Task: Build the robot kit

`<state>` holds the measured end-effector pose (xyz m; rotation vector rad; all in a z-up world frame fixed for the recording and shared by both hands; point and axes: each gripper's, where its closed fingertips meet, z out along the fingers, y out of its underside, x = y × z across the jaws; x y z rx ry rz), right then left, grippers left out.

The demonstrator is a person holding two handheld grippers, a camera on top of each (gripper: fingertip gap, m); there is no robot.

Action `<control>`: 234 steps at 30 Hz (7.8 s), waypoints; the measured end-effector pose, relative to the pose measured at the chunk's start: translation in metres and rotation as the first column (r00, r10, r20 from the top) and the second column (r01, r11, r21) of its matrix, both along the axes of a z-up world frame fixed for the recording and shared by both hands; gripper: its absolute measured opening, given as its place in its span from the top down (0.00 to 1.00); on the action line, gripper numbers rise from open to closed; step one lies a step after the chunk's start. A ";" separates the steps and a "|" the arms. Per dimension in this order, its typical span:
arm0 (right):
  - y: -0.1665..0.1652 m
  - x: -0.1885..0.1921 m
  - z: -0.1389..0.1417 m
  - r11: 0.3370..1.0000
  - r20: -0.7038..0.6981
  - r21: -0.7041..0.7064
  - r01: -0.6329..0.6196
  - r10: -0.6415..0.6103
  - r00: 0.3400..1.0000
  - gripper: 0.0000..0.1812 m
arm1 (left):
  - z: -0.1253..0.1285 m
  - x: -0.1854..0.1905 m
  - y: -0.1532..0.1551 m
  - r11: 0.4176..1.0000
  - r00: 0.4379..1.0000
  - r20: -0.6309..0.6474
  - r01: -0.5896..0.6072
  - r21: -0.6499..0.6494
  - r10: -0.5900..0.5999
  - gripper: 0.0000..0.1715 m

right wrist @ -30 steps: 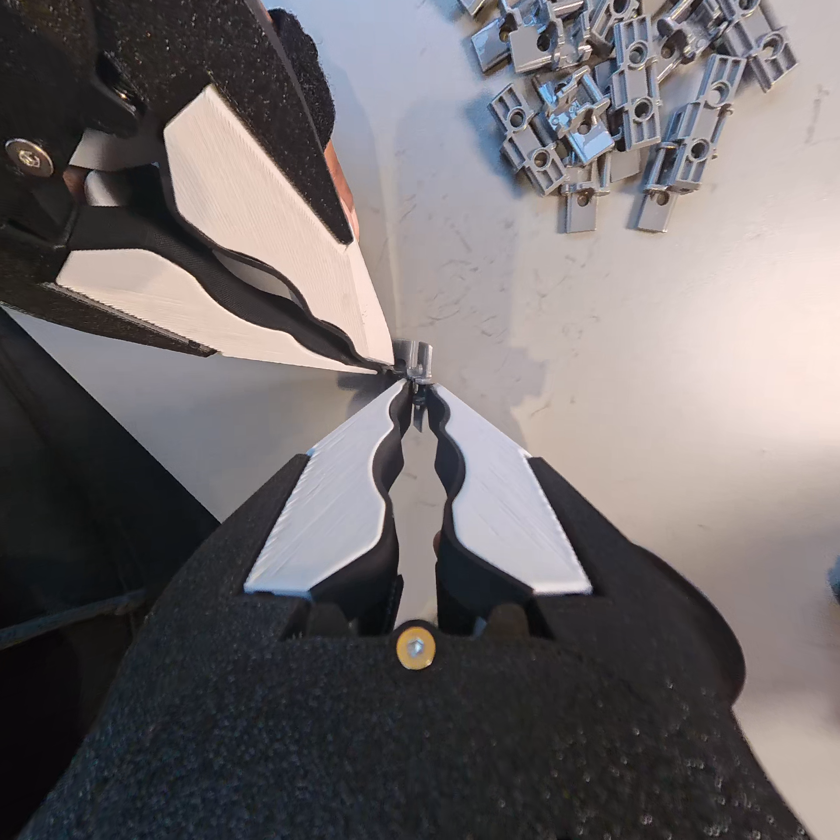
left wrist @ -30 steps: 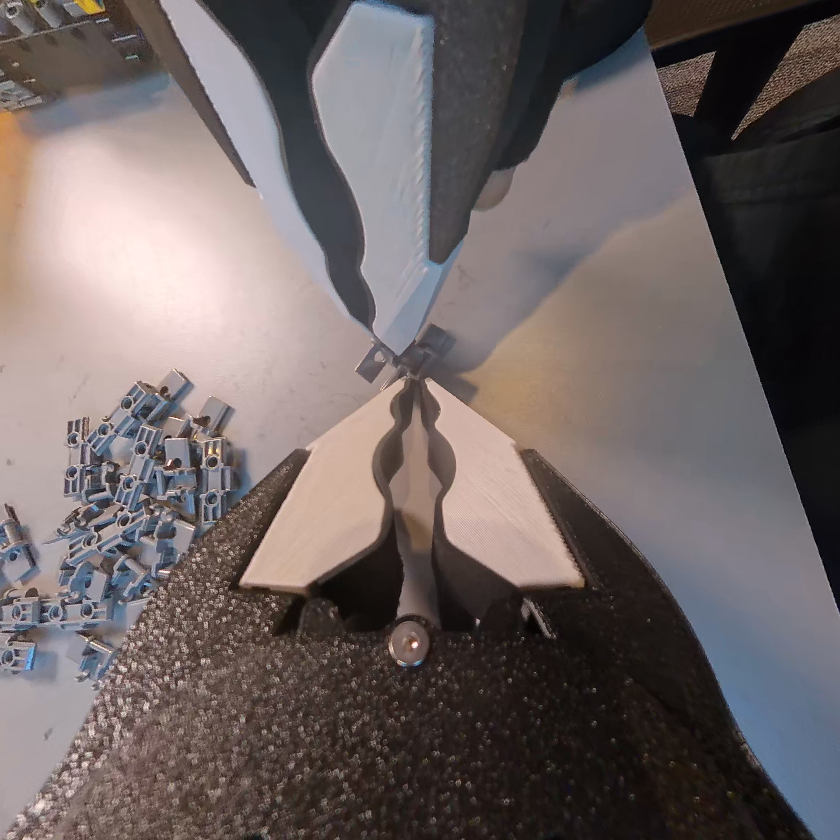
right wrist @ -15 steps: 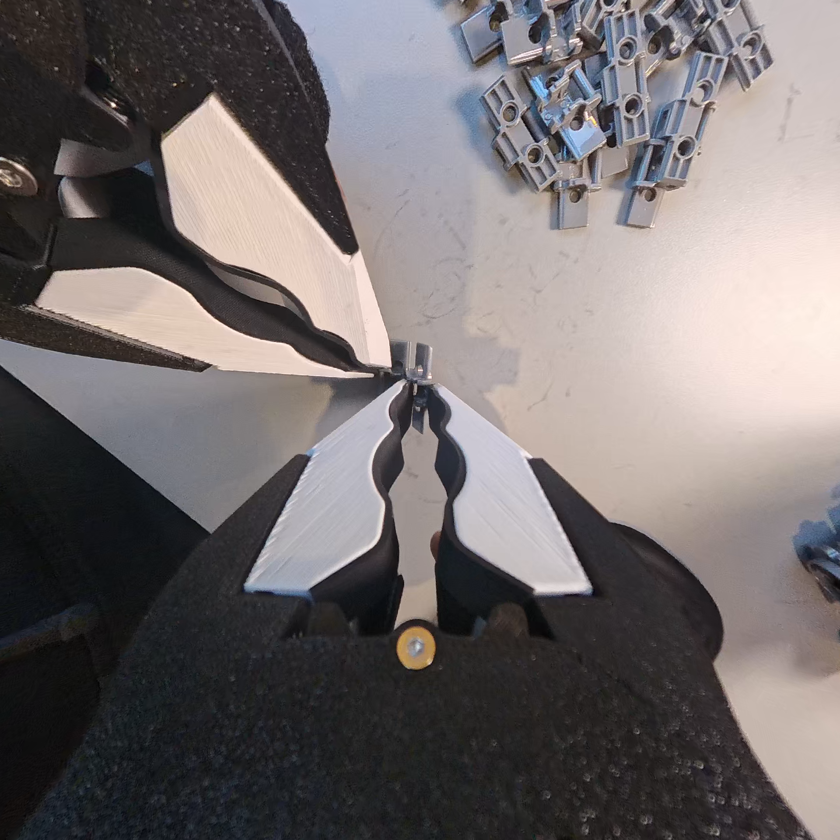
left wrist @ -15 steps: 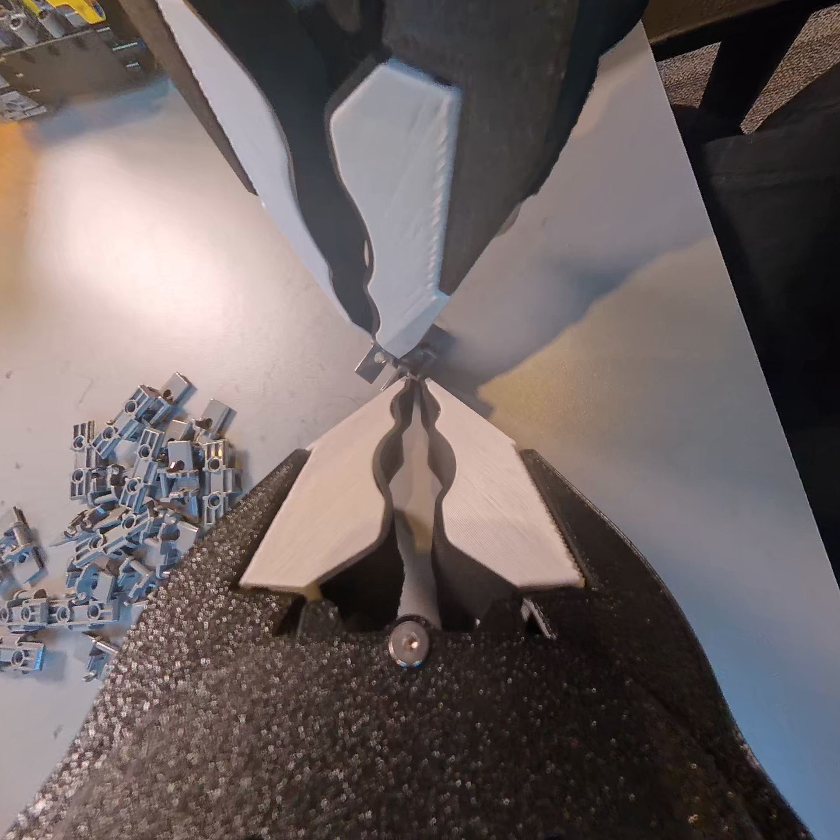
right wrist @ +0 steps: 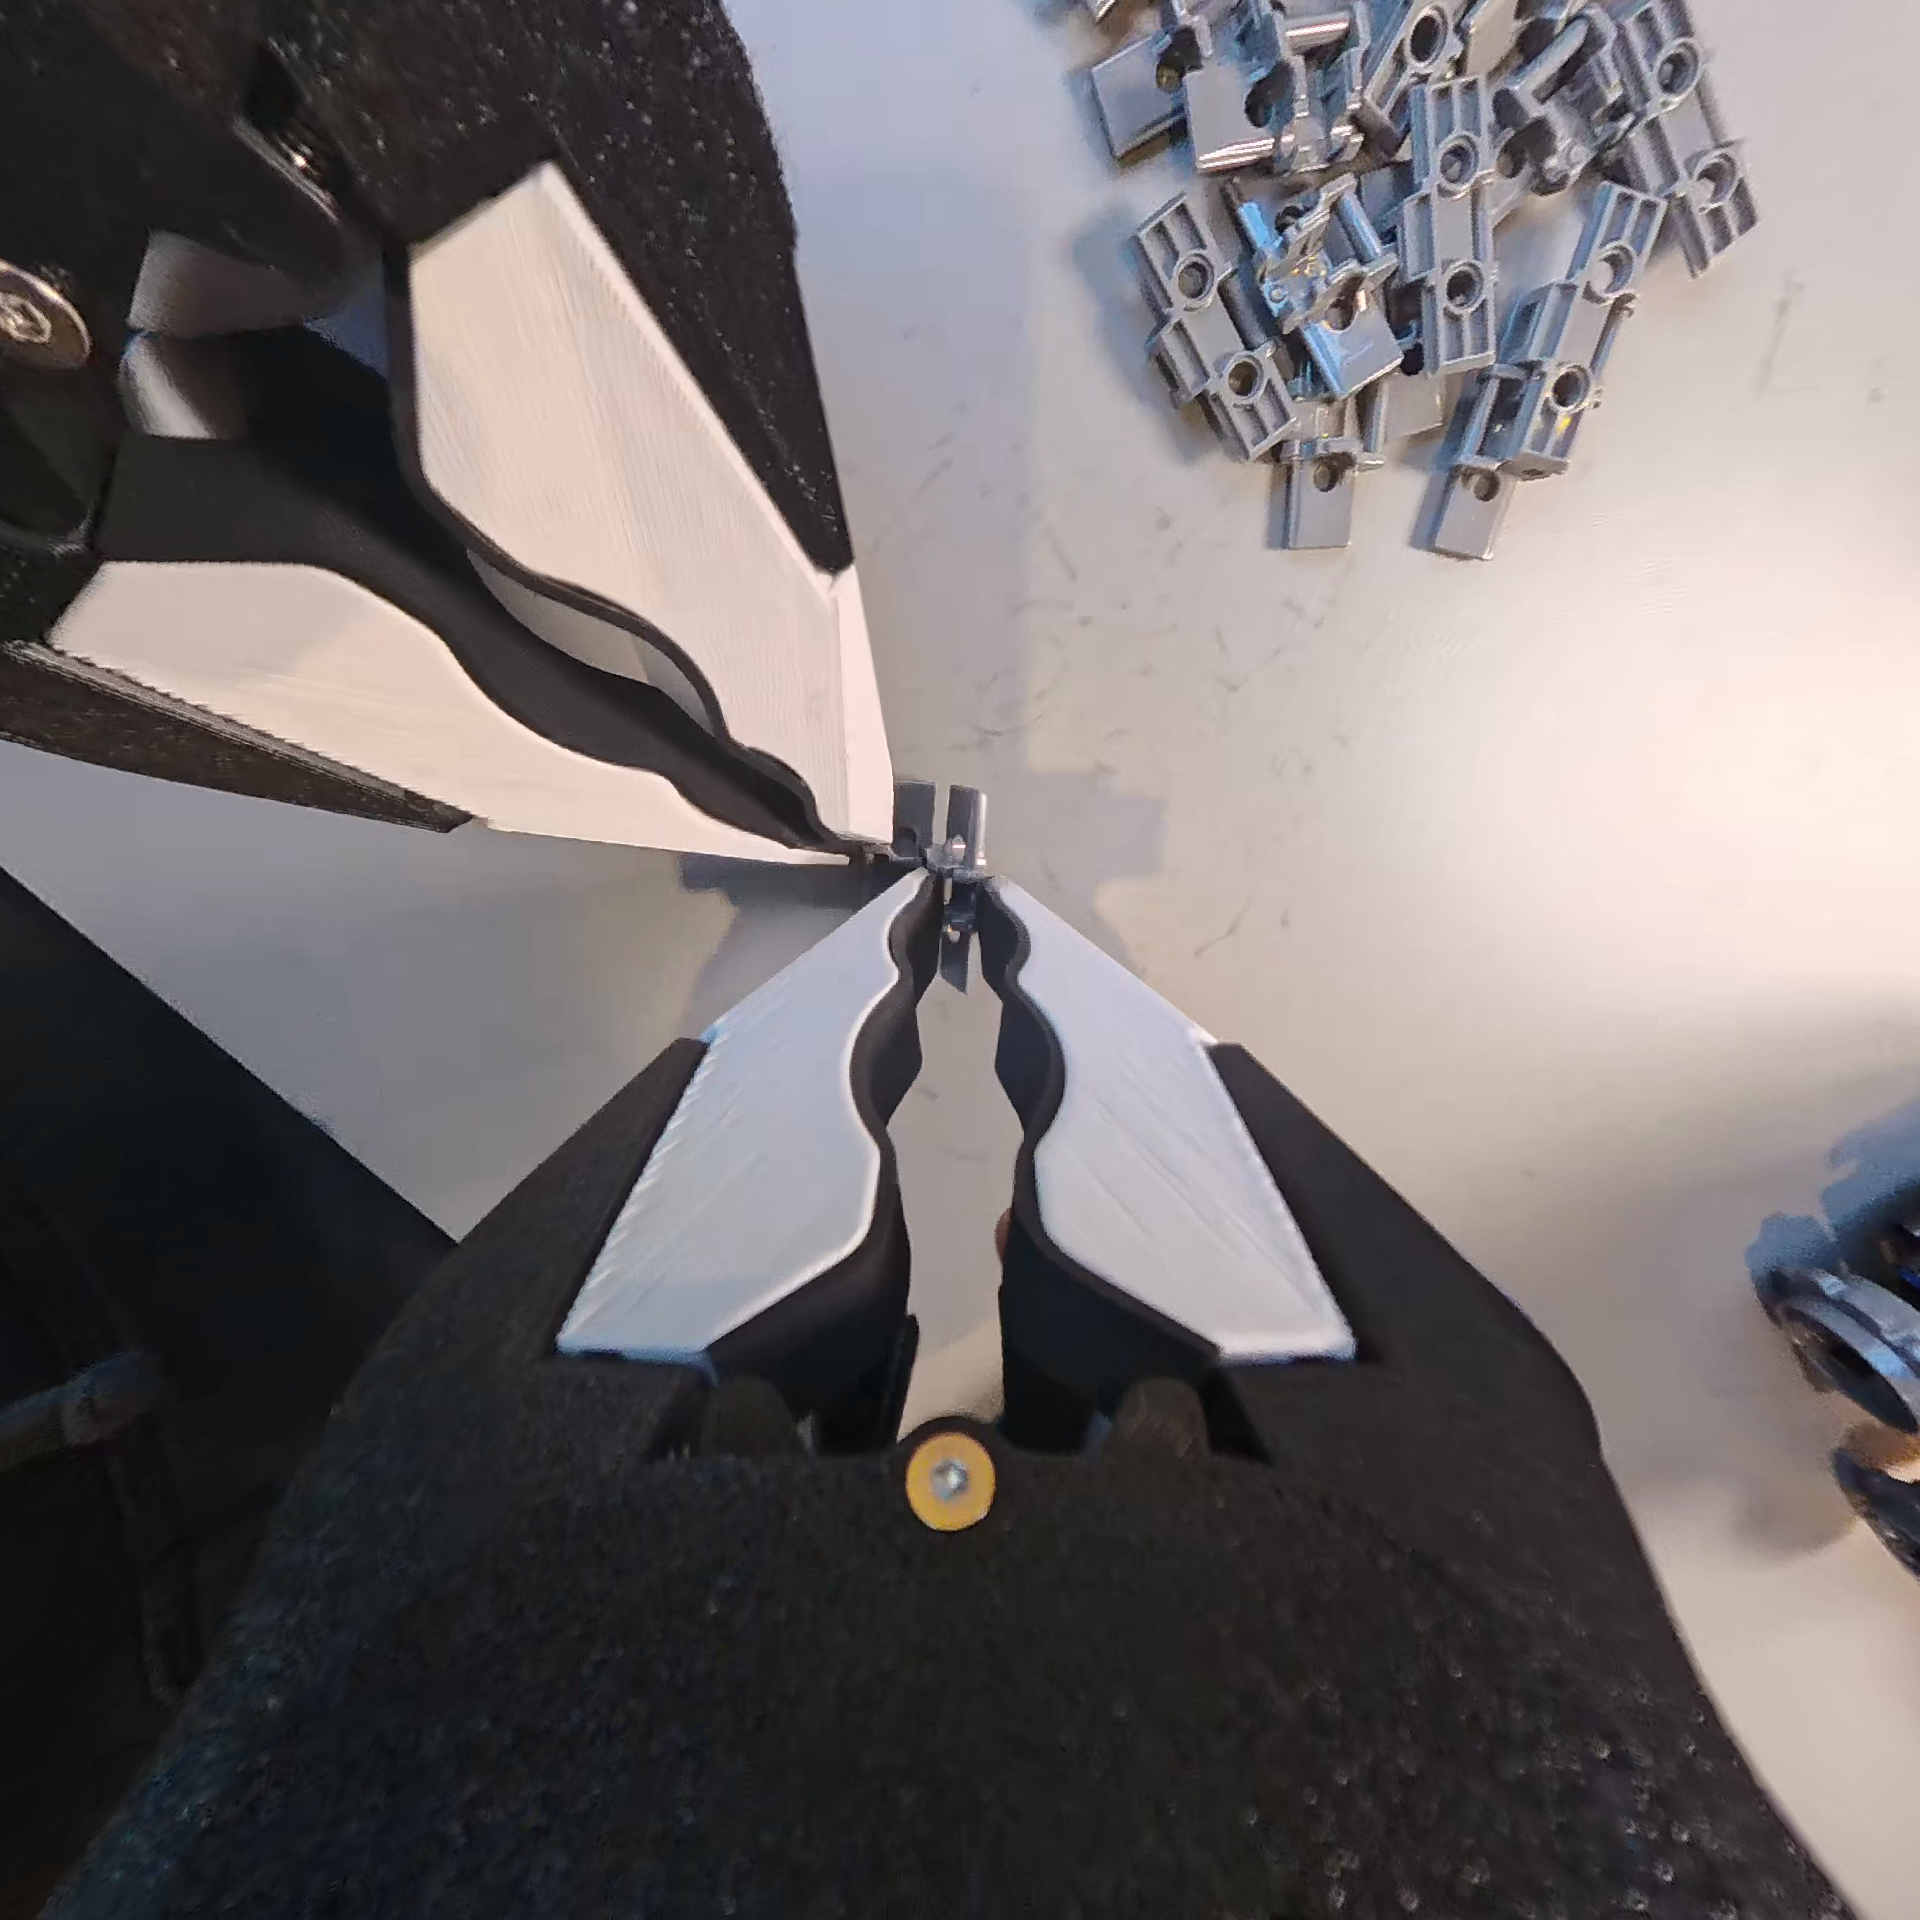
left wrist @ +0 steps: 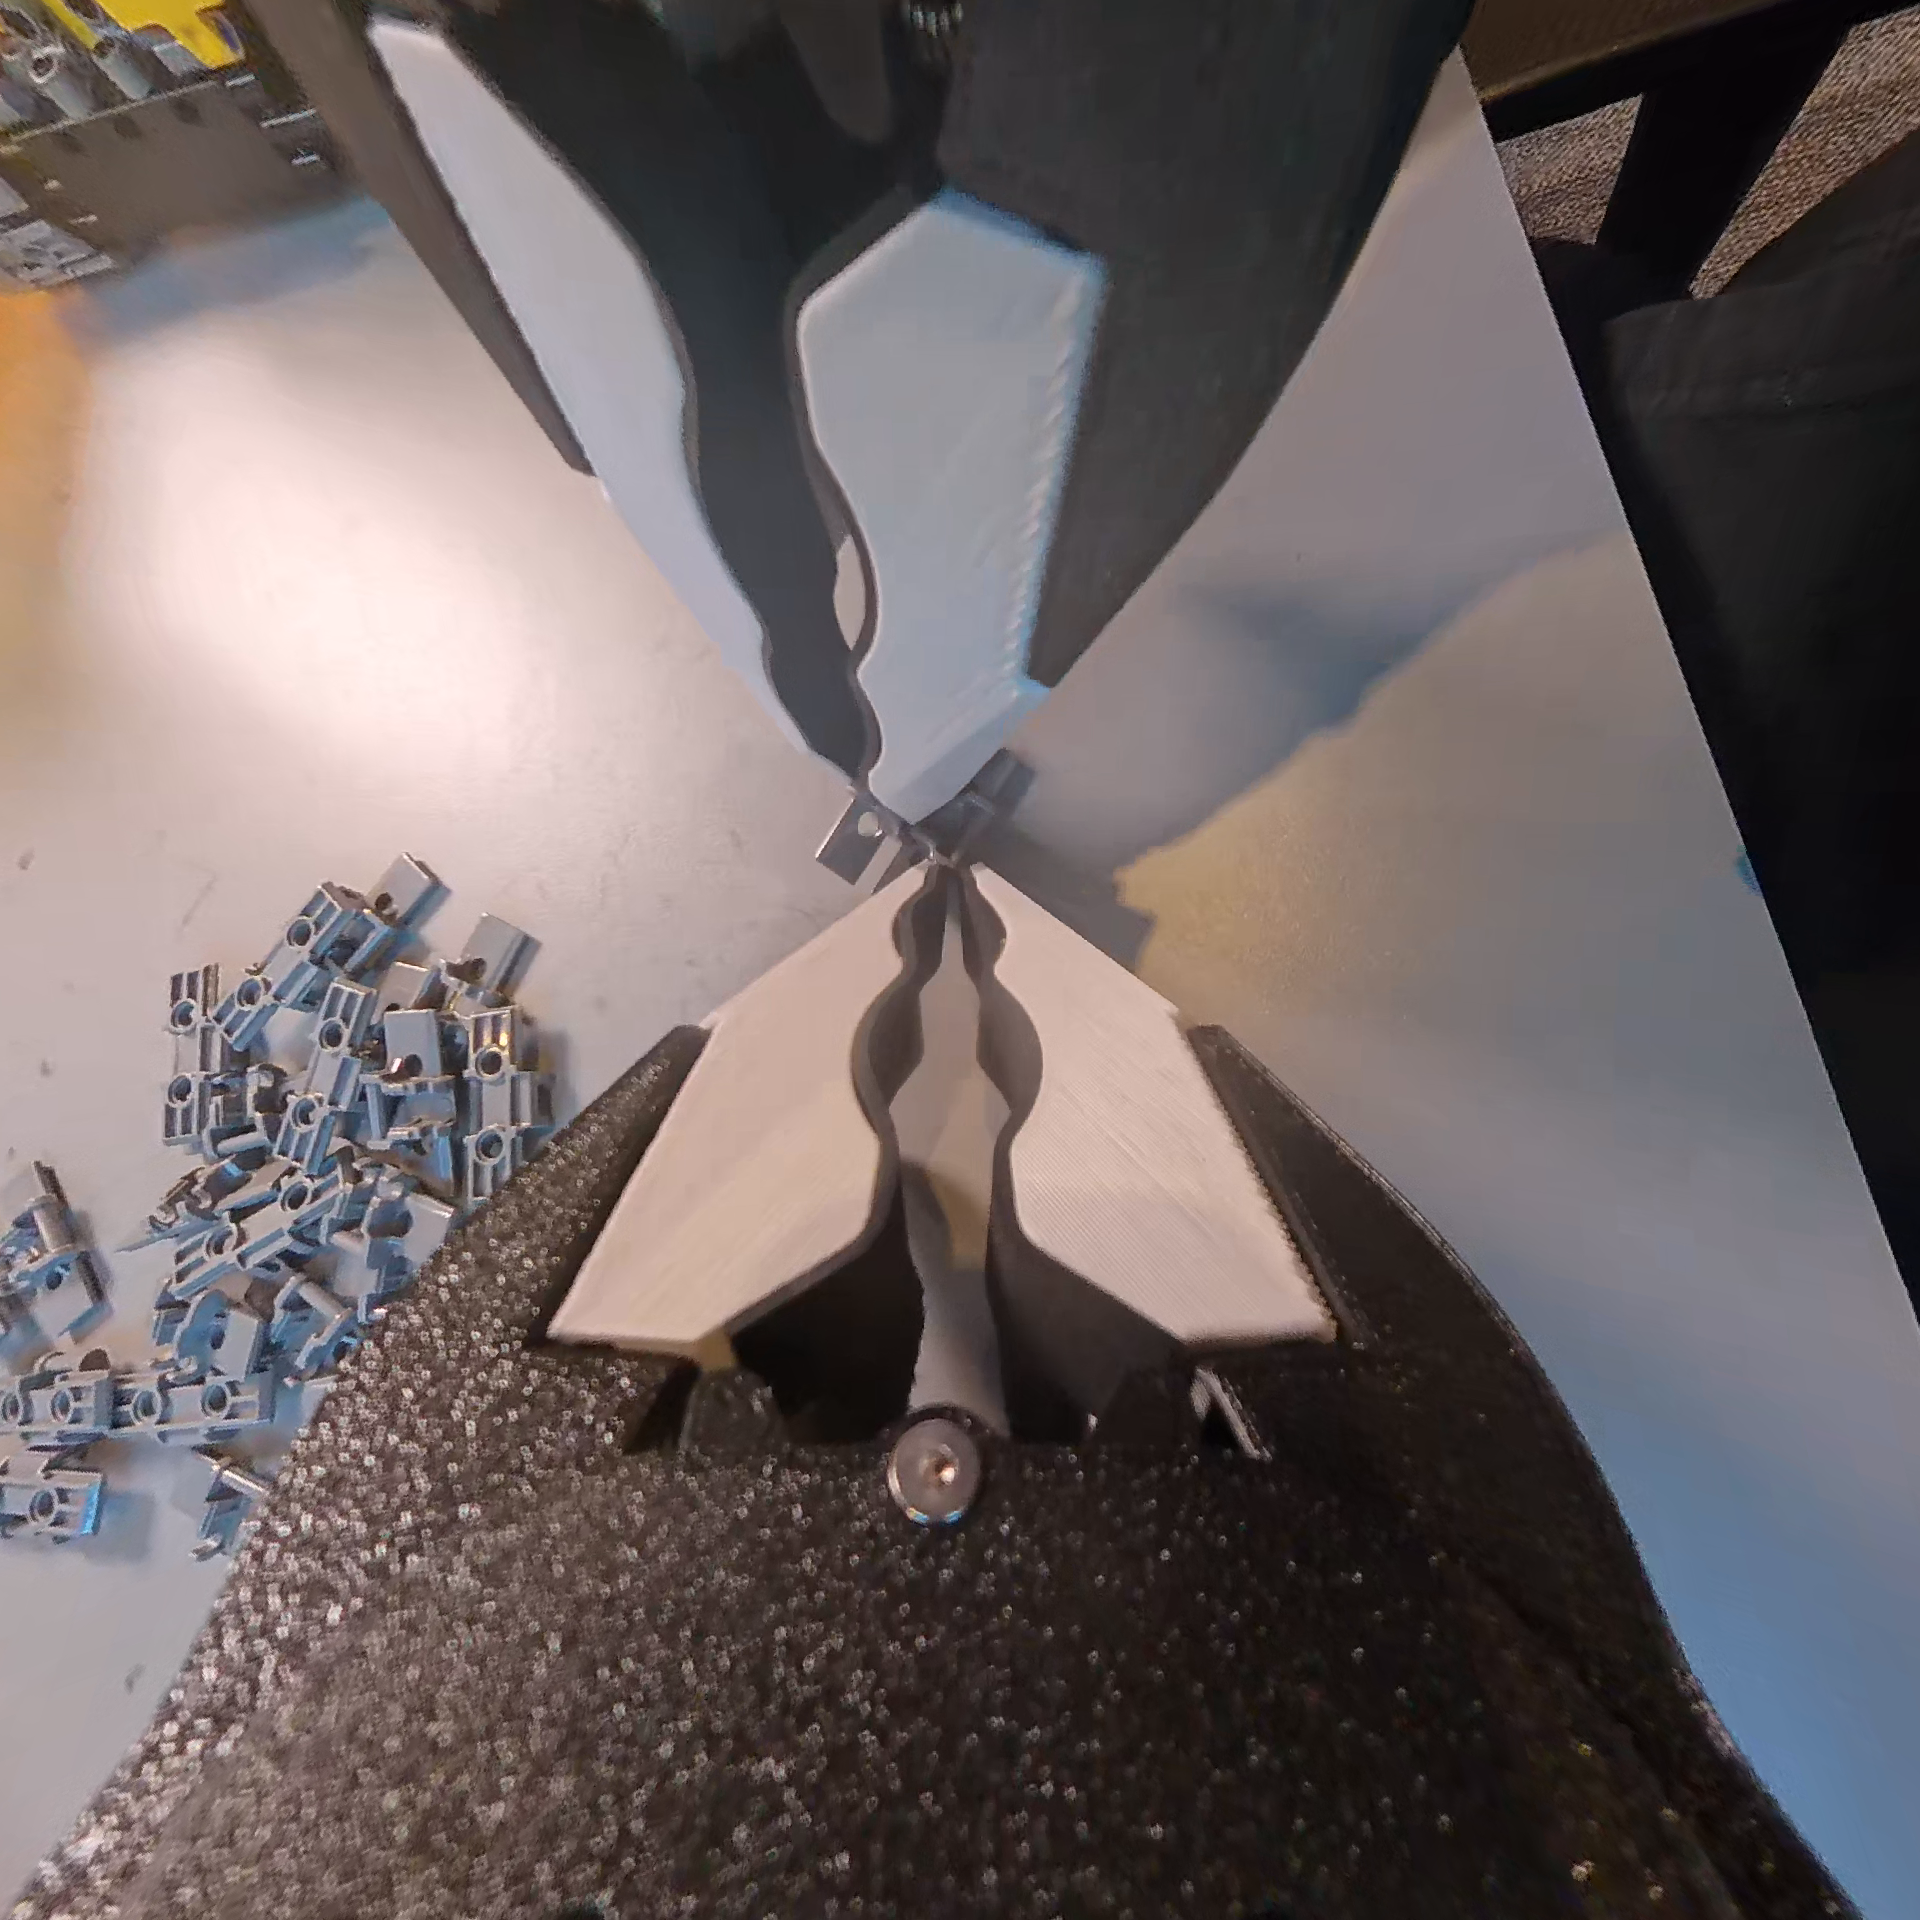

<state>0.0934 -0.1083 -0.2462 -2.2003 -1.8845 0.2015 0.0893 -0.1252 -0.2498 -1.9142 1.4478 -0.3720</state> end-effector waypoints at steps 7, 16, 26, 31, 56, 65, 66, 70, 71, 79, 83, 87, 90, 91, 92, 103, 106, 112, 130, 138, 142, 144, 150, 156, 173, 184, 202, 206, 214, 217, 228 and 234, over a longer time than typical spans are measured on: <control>0.003 0.000 0.001 0.994 -0.149 -0.112 0.017 -0.034 0.988 0.94 | 0.000 0.000 -0.001 1.000 1.000 -0.006 0.014 -0.004 -0.014 0.99; 0.006 -0.001 0.004 0.970 -0.344 -0.224 -0.098 0.015 0.939 0.87 | -0.002 -0.002 -0.003 0.999 0.999 -0.020 0.029 -0.019 -0.029 1.00; 0.018 0.008 0.009 0.969 -0.405 -0.209 -0.131 0.036 0.914 0.89 | -0.002 -0.002 -0.003 0.998 0.999 0.000 0.032 -0.062 -0.032 1.00; 0.027 0.008 0.034 0.974 -0.518 -0.179 -0.139 0.027 0.855 0.88 | -0.002 -0.002 -0.003 0.997 0.999 0.008 0.039 -0.061 -0.038 1.00; -0.003 -0.019 0.000 0.961 -0.406 -0.014 -0.277 0.248 0.880 0.83 | 0.024 -0.088 0.061 0.969 0.958 0.143 -0.246 -0.036 0.249 0.89; 0.005 0.005 0.019 0.973 -0.513 -0.056 -0.224 0.165 0.843 0.74 | 0.012 -0.088 0.056 0.988 0.983 0.098 -0.156 -0.017 0.157 0.92; 0.004 0.008 0.021 0.972 -0.523 -0.067 -0.223 0.157 0.838 0.73 | 0.010 -0.088 0.056 0.988 0.984 0.085 -0.155 -0.007 0.155 0.92; 0.008 0.015 0.029 0.978 -0.564 -0.048 -0.201 0.140 0.814 0.73 | 0.004 -0.085 0.061 0.987 0.987 0.040 -0.157 0.036 0.156 0.92; 0.009 0.015 0.030 0.979 -0.574 -0.049 -0.198 0.135 0.807 0.73 | 0.004 -0.083 0.062 0.987 0.988 0.033 -0.155 0.044 0.154 0.93; 0.016 0.004 0.030 0.977 -0.599 -0.037 -0.210 0.146 0.787 0.73 | 0.001 -0.079 0.068 0.981 0.985 -0.058 -0.156 0.117 0.164 0.95; 0.021 -0.005 0.039 0.974 -0.621 0.031 -0.226 0.196 0.759 0.76 | 0.013 -0.075 0.062 0.986 0.983 0.081 -0.166 -0.011 0.167 0.94; 0.025 -0.020 0.054 0.933 -0.598 0.235 -0.272 0.360 0.716 0.78 | 0.040 -0.056 0.047 0.970 0.936 0.318 -0.076 -0.232 0.150 0.94; 0.014 -0.031 0.063 0.868 -0.551 0.340 -0.363 0.497 0.671 0.80 | 0.045 -0.044 0.035 0.943 0.918 0.374 0.000 -0.334 0.133 0.94; 0.012 -0.033 0.060 0.837 -0.510 0.375 -0.399 0.546 0.665 0.81 | 0.048 -0.040 0.030 0.930 0.911 0.393 0.028 -0.365 0.127 0.94; 0.009 -0.033 0.054 0.802 -0.460 0.403 -0.441 0.594 0.660 0.82 | 0.050 -0.036 0.027 0.919 0.902 0.412 0.049 -0.390 0.127 0.94; 0.004 -0.037 0.061 0.925 -0.705 -0.106 -0.366 0.190 0.684 0.96 | 0.066 -0.029 0.022 0.930 0.852 0.513 0.096 -0.354 0.108 0.97; 0.001 -0.037 0.072 0.892 -0.754 -0.286 -0.350 0.016 0.657 0.96 | 0.076 -0.029 0.020 0.927 0.821 0.560 0.120 -0.356 0.108 0.98; -0.007 -0.031 0.061 0.860 -0.700 -0.346 -0.375 0.029 0.714 0.94 | 0.066 -0.024 0.011 0.910 0.858 0.509 0.148 -0.386 0.076 0.99; 0.016 -0.021 0.028 0.894 -0.469 -0.434 -0.109 -0.121 0.875 0.96 | 0.035 -0.031 0.021 0.972 0.957 0.281 0.002 -0.236 0.067 0.96; 0.011 -0.021 0.011 0.903 -0.381 -0.429 -0.042 -0.139 0.914 0.97 | 0.012 -0.023 0.008 0.984 0.992 0.123 0.039 -0.176 -0.018 0.93; 0.012 -0.021 0.007 0.929 -0.354 -0.366 -0.049 -0.091 0.931 0.97 | 0.004 -0.022 0.008 0.987 0.997 0.072 0.030 -0.157 -0.019 0.91; 0.013 -0.021 0.007 0.945 -0.344 -0.321 -0.058 -0.059 0.937 0.97 | 0.003 -0.021 0.008 0.989 0.998 0.065 0.028 -0.148 -0.019 0.92; 0.013 -0.022 0.007 0.969 -0.302 -0.231 -0.089 0.015 0.953 0.97 | 0.002 -0.020 0.005 0.988 0.998 0.058 0.035 -0.148 -0.027 0.94; 0.014 -0.024 0.005 0.972 -0.252 -0.209 -0.105 0.050 0.967 0.96 | 0.001 -0.020 0.005 0.988 0.998 0.058 0.033 -0.149 -0.025 0.94; 0.015 -0.021 -0.003 0.983 -0.083 -0.005 -0.184 0.183 0.980 0.96 | 0.001 -0.020 0.005 0.990 0.998 0.059 0.033 -0.138 -0.025 0.94; 0.018 -0.023 0.002 0.981 -0.213 -0.175 -0.088 0.050 0.976 0.94 | 0.002 -0.020 0.005 0.990 0.998 0.059 0.033 -0.140 -0.025 0.94; 0.024 -0.020 0.020 0.981 -0.509 -0.092 -0.169 0.100 0.855 0.90 | 0.041 -0.072 0.031 0.991 0.978 0.185 -0.078 -0.110 0.097 0.87; 0.033 -0.016 0.029 0.986 -0.567 -0.097 -0.139 0.060 0.822 0.90 | 0.030 -0.114 0.051 0.974 0.968 0.126 -0.204 -0.102 0.216 0.88; 0.035 -0.010 0.032 0.987 -0.614 -0.101 -0.127 0.039 0.789 0.90 | 0.008 -0.126 0.061 0.962 0.964 0.036 -0.258 -0.093 0.262 0.86; 0.035 -0.011 0.031 0.986 -0.619 -0.106 -0.127 0.035 0.785 0.90 | 0.005 -0.125 0.065 0.962 0.963 0.027 -0.266 -0.068 0.268 0.86; 0.031 -0.012 0.028 0.986 -0.604 -0.068 -0.153 0.081 0.793 0.90 | 0.003 -0.126 0.070 0.961 0.962 0.017 -0.272 -0.041 0.273 0.82; 0.033 -0.015 0.034 0.988 -0.622 -0.050 -0.147 0.085 0.778 0.90 | 0.003 -0.126 0.070 0.963 0.963 0.004 -0.268 -0.028 0.268 0.84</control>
